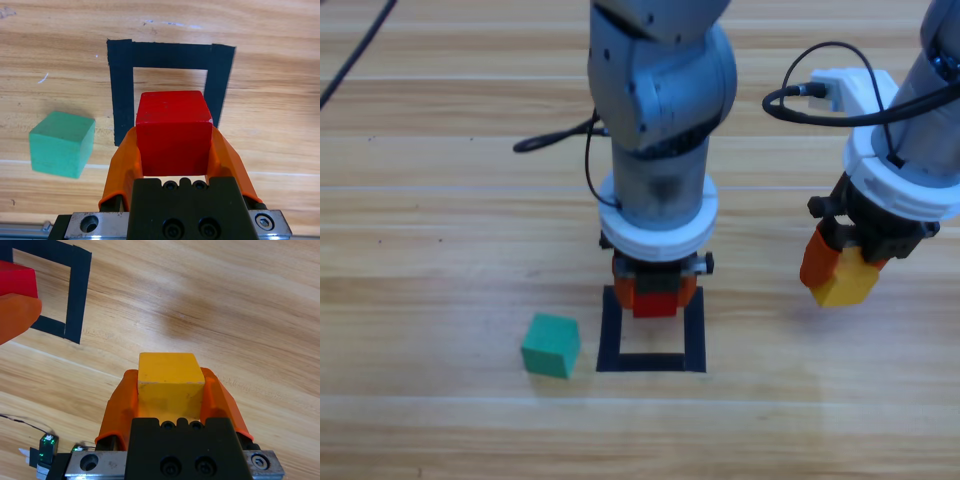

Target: Stack the blocks in the rectangular block: red at the bottom, yellow in the middle, green on top

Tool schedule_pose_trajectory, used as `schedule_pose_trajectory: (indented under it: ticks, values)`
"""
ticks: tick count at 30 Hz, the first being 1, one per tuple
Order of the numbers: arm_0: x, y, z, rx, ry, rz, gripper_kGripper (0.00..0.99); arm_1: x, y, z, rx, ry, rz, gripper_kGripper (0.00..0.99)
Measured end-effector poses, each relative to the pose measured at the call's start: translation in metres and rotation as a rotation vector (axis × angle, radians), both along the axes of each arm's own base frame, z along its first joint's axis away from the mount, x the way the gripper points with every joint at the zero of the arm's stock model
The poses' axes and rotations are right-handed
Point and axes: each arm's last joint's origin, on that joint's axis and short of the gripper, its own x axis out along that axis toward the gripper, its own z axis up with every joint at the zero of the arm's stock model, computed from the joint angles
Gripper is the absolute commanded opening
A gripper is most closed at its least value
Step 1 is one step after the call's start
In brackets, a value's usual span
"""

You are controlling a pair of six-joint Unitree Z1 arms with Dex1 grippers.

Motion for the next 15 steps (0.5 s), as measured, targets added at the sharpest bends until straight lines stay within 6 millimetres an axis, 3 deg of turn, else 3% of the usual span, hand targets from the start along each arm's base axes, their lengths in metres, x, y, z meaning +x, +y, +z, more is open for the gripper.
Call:
schedule_pose_trajectory:
  ticks: [8,15]
  values:
    - [-0.003,0.002,-0.021,-0.002,0.025,-0.027,0.1,0.003,0.003,-0.01,-0.018,0.018,0.006,0.0]
    - [-0.003,0.002,-0.024,-0.01,0.022,-0.03,0.107,0.003,0.003,-0.01,-0.017,0.017,0.007,0.0]
